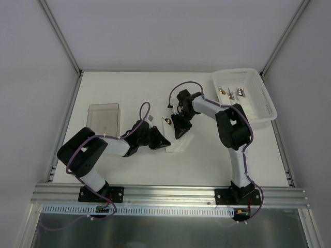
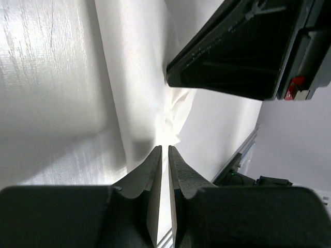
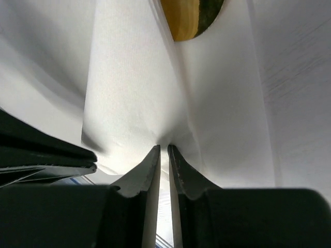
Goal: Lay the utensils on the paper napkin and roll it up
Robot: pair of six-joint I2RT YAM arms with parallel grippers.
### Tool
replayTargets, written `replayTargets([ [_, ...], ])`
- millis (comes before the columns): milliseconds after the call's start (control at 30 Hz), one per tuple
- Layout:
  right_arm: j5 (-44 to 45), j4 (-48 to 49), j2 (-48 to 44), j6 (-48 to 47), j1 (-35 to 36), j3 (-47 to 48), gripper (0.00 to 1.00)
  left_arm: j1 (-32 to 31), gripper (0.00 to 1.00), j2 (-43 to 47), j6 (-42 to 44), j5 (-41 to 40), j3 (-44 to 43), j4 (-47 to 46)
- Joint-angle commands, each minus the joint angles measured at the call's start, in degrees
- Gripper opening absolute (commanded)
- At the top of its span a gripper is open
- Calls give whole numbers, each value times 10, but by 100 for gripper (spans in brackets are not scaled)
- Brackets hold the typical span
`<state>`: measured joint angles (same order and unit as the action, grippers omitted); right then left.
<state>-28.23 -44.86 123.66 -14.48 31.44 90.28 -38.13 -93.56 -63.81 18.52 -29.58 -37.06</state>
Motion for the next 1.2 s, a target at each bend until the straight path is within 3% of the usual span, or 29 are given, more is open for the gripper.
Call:
replayTargets([
  [0, 71, -6, 22, -41, -2, 33, 15, 7, 10, 31, 67, -22, -26, 78],
  [267, 70, -18, 32, -81, 13, 61, 15, 7, 13, -7, 65, 7, -48, 27],
  [767, 84, -22, 19, -130, 28, 59, 15, 45, 16, -165, -93, 34, 12, -299],
  [1167, 82, -25, 19, -135, 29, 58, 15, 55, 14, -163, -71, 42, 16, -299],
])
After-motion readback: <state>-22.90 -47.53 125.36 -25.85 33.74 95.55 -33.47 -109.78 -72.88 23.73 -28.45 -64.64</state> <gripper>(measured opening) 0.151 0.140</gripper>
